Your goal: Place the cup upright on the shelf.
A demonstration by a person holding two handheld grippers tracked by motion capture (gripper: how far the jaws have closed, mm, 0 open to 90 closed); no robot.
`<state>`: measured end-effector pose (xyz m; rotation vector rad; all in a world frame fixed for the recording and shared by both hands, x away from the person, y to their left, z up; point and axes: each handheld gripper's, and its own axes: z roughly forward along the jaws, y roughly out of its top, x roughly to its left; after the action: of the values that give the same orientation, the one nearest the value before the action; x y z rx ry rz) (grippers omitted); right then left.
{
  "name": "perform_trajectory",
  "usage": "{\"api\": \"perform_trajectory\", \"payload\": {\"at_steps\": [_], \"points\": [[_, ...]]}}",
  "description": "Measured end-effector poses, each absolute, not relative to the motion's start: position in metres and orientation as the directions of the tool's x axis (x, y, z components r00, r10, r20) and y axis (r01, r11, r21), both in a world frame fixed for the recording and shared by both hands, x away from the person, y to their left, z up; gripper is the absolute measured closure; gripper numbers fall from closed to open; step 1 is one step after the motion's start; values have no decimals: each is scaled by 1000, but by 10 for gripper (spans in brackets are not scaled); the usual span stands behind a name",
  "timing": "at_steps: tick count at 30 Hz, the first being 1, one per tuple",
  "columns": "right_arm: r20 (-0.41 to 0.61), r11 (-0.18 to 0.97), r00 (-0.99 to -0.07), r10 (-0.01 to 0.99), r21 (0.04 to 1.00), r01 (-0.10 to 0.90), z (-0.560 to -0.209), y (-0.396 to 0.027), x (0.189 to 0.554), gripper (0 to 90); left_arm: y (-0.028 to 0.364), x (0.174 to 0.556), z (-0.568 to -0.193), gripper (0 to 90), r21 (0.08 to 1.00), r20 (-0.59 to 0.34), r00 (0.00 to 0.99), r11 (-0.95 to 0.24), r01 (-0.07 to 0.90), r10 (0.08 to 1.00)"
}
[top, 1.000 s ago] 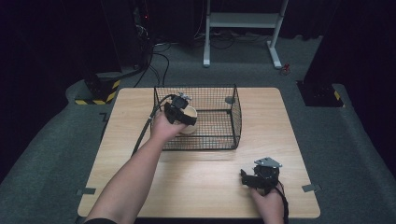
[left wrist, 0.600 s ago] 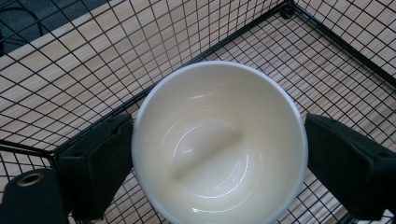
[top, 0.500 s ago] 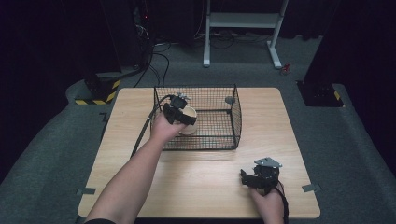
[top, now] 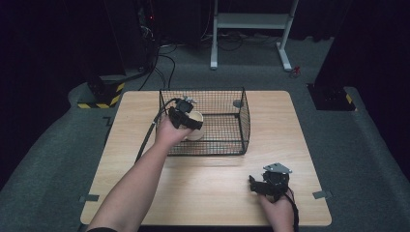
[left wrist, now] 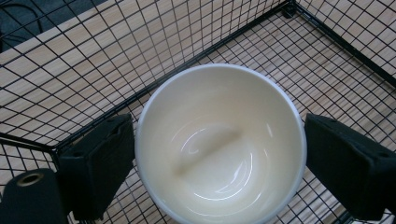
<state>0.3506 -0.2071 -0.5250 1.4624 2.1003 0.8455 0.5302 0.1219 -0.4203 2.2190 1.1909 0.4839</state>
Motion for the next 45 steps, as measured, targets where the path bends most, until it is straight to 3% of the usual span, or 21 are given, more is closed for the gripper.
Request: {"api": "perform_trajectory", "payload": {"at_steps": [45], "points": [[-14, 255, -343, 939, 699, 669, -525, -207, 351, 91, 133, 513, -387, 157, 746, -10, 558, -365, 557, 830]]}}
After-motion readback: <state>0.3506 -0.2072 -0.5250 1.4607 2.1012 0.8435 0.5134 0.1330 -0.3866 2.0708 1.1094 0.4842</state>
